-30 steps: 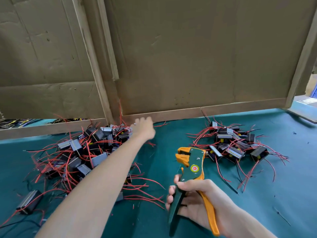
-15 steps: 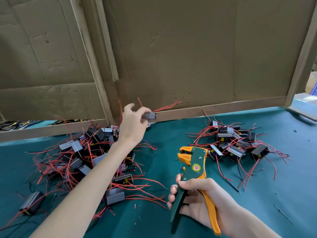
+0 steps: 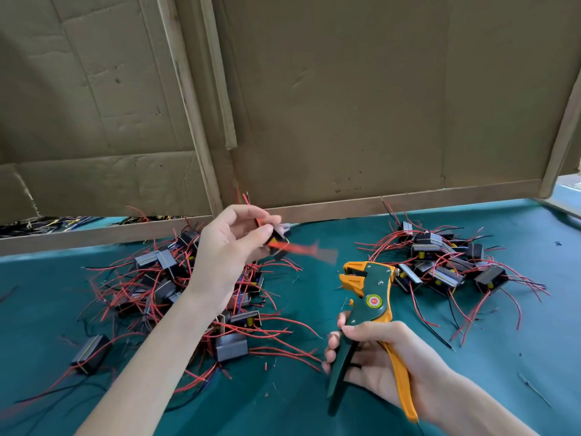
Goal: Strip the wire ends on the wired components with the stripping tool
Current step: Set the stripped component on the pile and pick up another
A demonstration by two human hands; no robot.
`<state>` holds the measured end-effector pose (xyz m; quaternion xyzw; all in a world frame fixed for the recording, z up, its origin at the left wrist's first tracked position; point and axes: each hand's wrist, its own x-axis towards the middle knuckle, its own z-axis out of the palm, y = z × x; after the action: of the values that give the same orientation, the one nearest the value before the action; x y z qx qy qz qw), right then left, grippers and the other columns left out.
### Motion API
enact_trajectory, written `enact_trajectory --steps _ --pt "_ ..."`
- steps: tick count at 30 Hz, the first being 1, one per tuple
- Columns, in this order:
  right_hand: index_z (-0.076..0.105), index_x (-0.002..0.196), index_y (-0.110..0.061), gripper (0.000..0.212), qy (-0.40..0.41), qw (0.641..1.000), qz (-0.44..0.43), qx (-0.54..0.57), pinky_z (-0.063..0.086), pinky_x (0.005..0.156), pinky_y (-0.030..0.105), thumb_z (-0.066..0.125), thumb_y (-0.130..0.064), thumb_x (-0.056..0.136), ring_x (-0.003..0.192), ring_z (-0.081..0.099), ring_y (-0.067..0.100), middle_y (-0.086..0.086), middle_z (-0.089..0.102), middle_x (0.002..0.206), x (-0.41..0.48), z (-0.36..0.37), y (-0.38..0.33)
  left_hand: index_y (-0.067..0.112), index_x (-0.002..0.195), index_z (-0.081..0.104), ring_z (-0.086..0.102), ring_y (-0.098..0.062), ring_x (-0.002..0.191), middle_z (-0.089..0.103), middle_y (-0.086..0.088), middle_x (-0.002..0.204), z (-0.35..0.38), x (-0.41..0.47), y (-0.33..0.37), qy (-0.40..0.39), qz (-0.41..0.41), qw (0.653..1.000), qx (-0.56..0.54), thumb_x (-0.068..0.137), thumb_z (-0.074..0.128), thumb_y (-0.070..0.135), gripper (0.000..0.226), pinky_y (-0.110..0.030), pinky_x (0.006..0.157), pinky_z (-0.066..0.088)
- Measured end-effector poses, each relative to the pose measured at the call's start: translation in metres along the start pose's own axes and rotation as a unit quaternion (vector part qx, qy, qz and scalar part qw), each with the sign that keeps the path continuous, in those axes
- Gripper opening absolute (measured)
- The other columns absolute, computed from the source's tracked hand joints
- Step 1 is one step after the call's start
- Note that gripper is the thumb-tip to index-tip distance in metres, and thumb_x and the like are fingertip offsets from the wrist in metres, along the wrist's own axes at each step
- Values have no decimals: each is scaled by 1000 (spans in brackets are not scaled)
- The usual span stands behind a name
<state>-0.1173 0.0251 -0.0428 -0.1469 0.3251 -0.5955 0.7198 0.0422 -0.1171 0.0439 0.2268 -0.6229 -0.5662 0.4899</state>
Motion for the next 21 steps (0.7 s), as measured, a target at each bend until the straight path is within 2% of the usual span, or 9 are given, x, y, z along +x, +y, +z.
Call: enact_trajectory --steps 2,4,5,8,10,13,16,19,21 --pt "66 78 0 25 -1 1000 -1 -6 55 72 49 75 6 55 68 60 38 23 58 79 1 -1 0 12 95 53 70 -26 91 74 -11 97 -3 -2 -1 -16 -5 1000 20 89 55 -7 20 -32 69 56" --pt "66 78 -1 24 -10 1000 -2 -16 55 72 49 75 5 57 68 60 38 22 58 79 2 -2 0 14 99 44 68 -31 97 74 -13 96 -4 -4 -2 -34 -17 999 37 91 54 -3 21 -42 84 53" --pt "66 79 -2 24 -17 1000 -4 -23 55 73 49 75 5 58 69 60 38 22 58 79 2 -2 0 14 102 43 68 -29 97 74 -12 95 -4 -5 -2 -45 -19 998 47 92 55 1 20 -39 87 52" --pt "65 83 -4 28 -43 997 -22 -58 54 76 49 79 3 61 71 60 38 23 58 80 -1 -3 -2 14 100 51 69 -18 89 75 -10 85 -3 -9 -1 -86 -17 992 95 88 59 19 15 -21 83 47" --pt "64 84 -5 30 -62 994 -32 -86 53 77 49 83 0 61 72 60 38 23 58 79 -3 -2 -3 15 92 57 69 -13 82 75 -9 79 -2 -10 0 -115 -24 986 117 85 60 24 11 -20 83 45" --pt "64 81 -6 23 -88 986 -51 -131 53 75 49 78 -3 63 70 60 37 23 59 77 -6 4 -5 12 86 62 68 -16 78 74 -11 77 3 -13 -1 -149 -32 984 92 86 61 14 3 -19 81 50" --pt "64 78 -4 16 -100 982 -67 -149 54 71 49 72 -3 64 67 59 37 24 59 73 -10 10 -4 7 86 67 68 -17 75 72 -8 77 7 -16 -5 -173 -21 981 90 86 61 7 6 -19 78 51" --pt "61 79 -1 17 -115 979 -74 -153 54 70 49 71 -2 65 66 60 37 26 59 72 -14 13 -4 14 86 69 68 -16 76 72 -5 76 9 -18 -8 -183 -16 977 112 87 62 7 9 -21 80 52" --pt "58 81 0 19 -123 977 -76 -159 54 69 49 70 -1 66 65 60 37 26 59 71 -14 14 -3 18 83 70 69 -19 76 72 -5 75 10 -20 -8 -190 -17 975 118 85 65 14 7 -21 80 52"
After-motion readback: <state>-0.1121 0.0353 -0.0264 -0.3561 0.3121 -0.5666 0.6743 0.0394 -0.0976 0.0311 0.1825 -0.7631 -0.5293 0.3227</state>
